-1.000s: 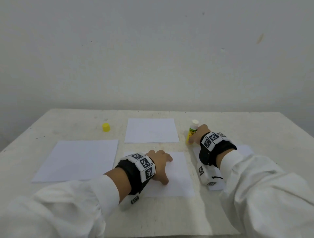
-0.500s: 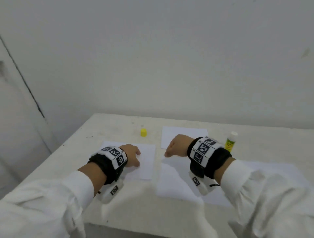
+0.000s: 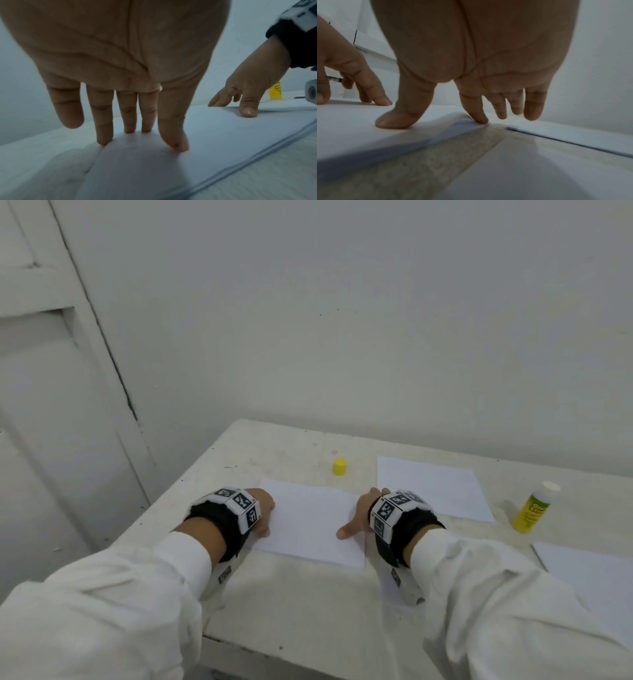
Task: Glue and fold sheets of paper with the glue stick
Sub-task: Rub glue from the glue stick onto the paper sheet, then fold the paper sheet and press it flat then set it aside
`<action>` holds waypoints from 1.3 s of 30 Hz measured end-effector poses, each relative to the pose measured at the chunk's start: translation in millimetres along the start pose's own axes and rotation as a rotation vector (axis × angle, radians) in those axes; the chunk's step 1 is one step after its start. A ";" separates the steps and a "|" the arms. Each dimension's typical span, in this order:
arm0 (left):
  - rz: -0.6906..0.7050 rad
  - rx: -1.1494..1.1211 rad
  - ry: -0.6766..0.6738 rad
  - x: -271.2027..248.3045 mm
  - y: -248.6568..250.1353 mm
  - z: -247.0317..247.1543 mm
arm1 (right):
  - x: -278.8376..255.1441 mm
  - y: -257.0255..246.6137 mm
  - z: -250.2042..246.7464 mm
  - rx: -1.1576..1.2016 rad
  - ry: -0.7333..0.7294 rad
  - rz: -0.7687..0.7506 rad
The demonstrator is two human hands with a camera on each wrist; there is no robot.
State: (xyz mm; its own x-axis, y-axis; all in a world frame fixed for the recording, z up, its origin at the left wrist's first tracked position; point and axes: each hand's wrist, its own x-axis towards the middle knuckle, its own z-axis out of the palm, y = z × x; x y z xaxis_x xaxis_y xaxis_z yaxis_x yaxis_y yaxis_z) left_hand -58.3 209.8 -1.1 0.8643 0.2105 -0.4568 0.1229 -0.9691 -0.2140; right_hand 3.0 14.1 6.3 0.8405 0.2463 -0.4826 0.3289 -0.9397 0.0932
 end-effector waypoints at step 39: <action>0.012 -1.287 0.348 -62.1 2.6 -9.8 | -76.9 39.2 29.9 1.367 0.100 0.057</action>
State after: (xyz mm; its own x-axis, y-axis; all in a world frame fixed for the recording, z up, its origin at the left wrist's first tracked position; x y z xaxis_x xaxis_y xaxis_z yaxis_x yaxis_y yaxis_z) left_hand -106.8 192.9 35.2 0.9236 0.3440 -0.1691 0.3180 -0.4415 0.8390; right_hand -61.6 -48.7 21.0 0.8848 0.1614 -0.4372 -0.3401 -0.4179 -0.8424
